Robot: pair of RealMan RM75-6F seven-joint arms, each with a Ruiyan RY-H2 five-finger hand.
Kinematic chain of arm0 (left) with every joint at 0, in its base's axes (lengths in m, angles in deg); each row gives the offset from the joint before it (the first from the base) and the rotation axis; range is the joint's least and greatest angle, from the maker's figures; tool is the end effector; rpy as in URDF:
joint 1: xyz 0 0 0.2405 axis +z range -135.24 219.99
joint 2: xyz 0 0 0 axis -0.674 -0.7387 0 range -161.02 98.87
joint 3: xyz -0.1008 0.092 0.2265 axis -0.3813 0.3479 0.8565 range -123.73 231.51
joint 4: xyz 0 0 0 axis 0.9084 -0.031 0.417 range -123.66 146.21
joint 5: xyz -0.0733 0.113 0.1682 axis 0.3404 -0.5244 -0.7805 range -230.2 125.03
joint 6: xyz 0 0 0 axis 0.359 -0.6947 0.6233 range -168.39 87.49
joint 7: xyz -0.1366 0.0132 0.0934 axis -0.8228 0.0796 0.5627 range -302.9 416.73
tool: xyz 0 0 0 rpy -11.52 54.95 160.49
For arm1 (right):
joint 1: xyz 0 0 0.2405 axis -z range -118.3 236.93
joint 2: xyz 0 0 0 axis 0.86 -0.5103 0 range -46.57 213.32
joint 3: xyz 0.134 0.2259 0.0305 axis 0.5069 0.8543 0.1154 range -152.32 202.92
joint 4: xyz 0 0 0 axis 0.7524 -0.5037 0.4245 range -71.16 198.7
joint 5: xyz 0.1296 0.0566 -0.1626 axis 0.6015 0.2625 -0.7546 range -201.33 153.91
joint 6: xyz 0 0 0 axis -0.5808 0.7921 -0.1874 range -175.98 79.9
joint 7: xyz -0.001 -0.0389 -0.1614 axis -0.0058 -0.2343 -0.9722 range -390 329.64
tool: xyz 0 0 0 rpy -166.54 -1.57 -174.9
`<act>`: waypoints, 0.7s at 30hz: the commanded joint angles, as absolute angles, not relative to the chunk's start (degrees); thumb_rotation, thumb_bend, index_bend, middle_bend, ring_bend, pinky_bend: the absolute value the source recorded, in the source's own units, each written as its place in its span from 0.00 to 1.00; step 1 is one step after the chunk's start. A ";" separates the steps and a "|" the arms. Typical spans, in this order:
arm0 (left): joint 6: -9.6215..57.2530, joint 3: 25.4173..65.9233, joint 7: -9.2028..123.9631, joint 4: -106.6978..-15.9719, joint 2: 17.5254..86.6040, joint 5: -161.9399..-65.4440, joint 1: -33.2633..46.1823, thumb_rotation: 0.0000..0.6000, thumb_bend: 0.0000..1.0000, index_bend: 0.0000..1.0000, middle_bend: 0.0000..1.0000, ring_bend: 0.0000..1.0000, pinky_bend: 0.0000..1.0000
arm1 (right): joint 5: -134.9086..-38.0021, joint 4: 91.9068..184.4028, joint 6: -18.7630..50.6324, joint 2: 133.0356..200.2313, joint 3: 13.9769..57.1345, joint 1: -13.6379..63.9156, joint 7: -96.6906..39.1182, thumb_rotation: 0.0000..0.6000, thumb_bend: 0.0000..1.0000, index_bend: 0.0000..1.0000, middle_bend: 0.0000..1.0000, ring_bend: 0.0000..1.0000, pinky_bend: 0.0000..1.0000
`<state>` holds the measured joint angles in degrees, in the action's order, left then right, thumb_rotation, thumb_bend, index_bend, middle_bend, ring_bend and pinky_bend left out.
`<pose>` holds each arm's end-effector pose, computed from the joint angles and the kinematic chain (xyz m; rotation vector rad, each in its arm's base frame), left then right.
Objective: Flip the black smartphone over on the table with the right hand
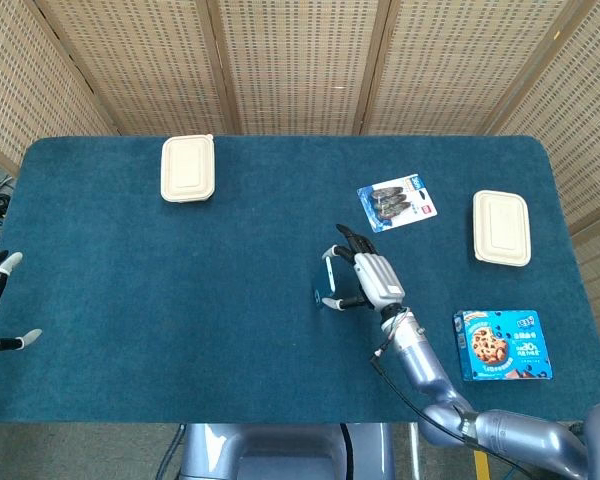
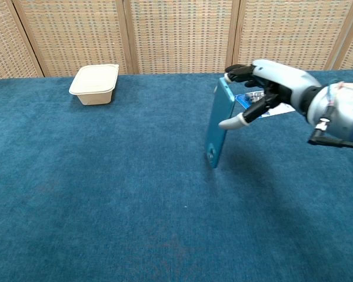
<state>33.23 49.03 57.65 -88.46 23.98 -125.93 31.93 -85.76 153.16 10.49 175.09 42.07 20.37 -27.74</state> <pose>-0.3241 0.2374 0.1857 -1.3507 -1.0327 -0.7650 -0.1238 -0.3658 -0.0219 1.5325 -1.4590 1.3313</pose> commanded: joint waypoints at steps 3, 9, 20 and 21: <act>33.57 49.11 57.98 -88.71 24.01 -126.10 32.06 1.00 0.00 0.00 0.00 0.00 0.00 | -91.40 151.38 11.28 171.11 38.94 25.04 -18.66 1.00 0.36 0.13 0.00 0.00 0.00; 34.43 49.16 58.10 -89.24 23.79 -126.54 32.42 1.00 0.00 0.00 0.00 0.00 0.00 | -94.72 144.09 9.53 167.02 34.79 28.22 -13.31 1.00 0.26 0.00 0.00 0.00 0.00; 36.48 49.48 56.77 -90.03 23.01 -128.63 33.43 1.00 0.00 0.00 0.00 0.00 0.00 | -95.41 134.21 14.04 161.79 33.61 34.75 -6.79 1.00 0.26 0.00 0.00 0.00 0.00; 36.69 49.59 56.76 -90.14 22.95 -129.03 33.52 1.00 0.00 0.00 0.00 0.00 0.00 | -96.55 134.52 15.49 160.80 33.08 35.82 -5.89 1.00 0.26 0.00 0.00 0.00 0.00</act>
